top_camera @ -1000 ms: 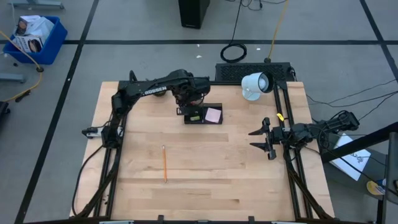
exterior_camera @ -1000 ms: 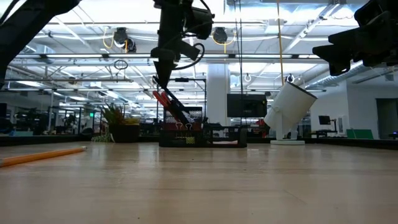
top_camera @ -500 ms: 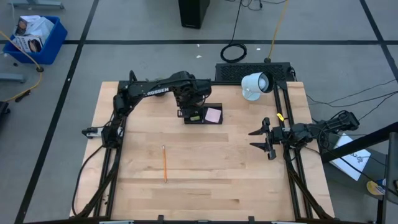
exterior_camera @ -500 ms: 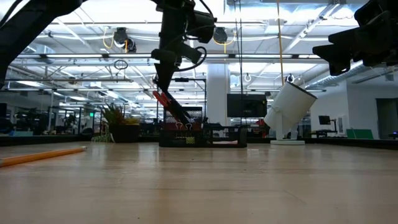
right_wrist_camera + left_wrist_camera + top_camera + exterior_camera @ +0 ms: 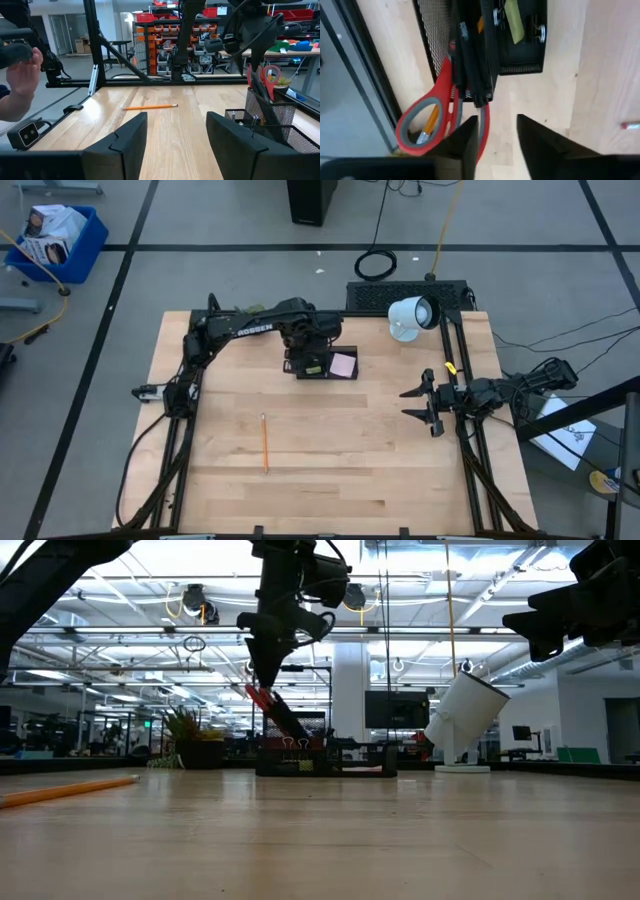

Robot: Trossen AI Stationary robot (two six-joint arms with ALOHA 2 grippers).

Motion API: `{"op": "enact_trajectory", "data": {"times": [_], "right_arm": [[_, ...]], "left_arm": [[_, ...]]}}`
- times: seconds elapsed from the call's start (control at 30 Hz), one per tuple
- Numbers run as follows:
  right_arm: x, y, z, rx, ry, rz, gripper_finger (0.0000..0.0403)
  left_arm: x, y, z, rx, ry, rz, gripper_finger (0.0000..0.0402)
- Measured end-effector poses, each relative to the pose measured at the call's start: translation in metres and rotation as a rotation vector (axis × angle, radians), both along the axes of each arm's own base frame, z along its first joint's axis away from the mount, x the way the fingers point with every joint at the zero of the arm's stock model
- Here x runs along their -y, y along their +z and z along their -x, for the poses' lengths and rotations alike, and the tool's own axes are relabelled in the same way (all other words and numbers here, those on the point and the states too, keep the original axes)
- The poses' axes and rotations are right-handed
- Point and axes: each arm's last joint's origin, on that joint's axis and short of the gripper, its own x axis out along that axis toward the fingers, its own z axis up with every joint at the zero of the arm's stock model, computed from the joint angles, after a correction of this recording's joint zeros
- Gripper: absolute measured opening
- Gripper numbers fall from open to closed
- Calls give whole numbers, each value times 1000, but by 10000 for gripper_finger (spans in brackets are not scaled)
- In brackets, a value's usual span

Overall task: Pick and place office supplies into organizer
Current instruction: Put the pencil into the mesh organizer

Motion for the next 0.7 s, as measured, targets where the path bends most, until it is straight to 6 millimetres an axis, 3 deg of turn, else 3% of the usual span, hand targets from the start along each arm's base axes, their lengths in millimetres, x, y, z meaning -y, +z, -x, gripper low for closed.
{"op": "enact_trajectory", "data": {"times": [0.33,0.57,0.7], "right_arm": [[0,0,0,-1,0,0,194],[0,0,0,0,0,0,194],[0,0,0,0,0,0,194]], "left_arm": [[14,-2,-4,22,-16,94,246],[49,-2,-13,23,-85,106,260],[63,1,-14,47,-20,92,254]]}}
